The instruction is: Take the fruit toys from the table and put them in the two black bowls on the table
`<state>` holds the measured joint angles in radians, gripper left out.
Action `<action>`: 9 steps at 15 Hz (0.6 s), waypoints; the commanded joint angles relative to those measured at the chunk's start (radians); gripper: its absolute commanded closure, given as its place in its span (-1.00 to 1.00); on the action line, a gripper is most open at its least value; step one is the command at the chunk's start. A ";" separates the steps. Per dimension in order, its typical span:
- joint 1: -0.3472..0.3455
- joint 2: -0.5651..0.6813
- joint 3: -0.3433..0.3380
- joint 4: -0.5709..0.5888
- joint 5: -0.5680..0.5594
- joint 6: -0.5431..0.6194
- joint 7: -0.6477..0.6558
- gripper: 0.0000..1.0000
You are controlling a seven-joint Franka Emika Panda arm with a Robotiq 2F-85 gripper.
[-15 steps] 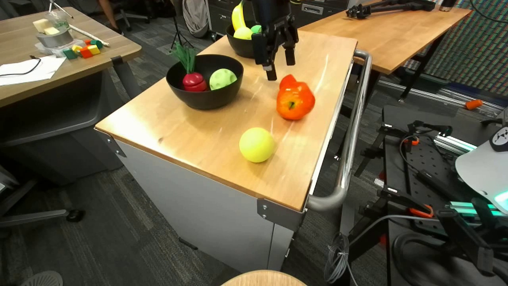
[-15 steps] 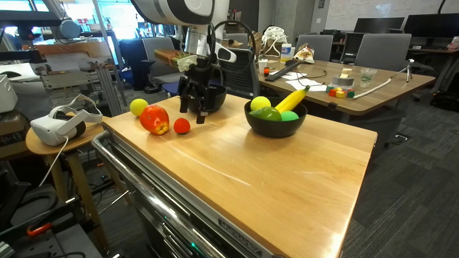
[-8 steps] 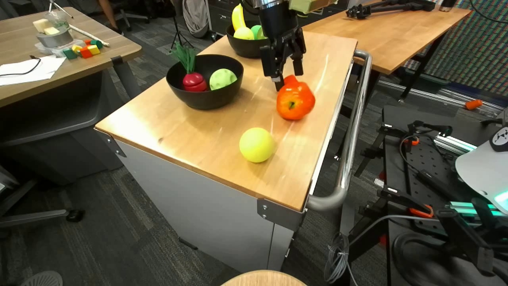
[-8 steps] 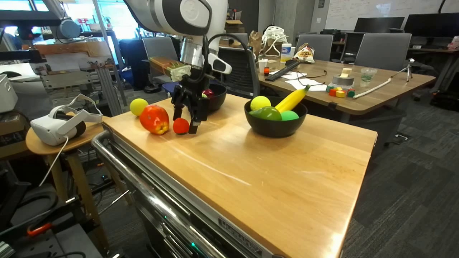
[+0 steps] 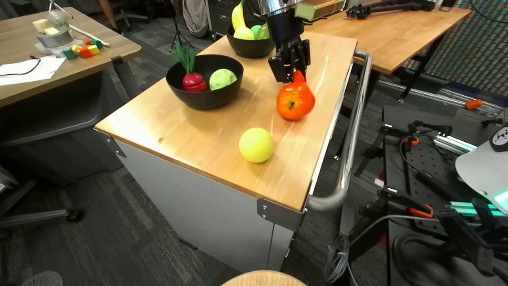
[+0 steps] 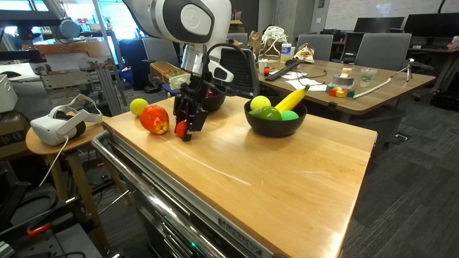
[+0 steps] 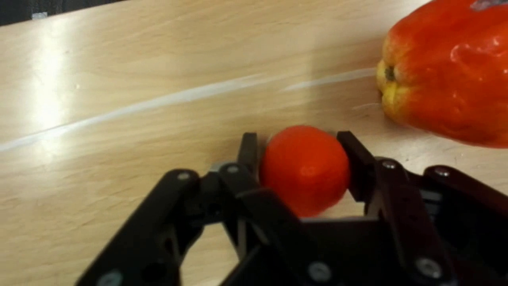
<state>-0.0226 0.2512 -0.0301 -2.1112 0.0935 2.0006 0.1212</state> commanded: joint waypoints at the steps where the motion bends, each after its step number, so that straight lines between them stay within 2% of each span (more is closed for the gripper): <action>1: -0.001 -0.025 0.001 -0.029 0.008 0.026 -0.008 0.54; 4: 0.022 -0.061 -0.004 -0.032 -0.070 0.030 0.037 0.54; 9: 0.086 -0.096 0.011 0.058 -0.335 0.008 0.131 0.54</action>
<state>0.0226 0.1945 -0.0266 -2.0984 -0.1194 2.0294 0.1919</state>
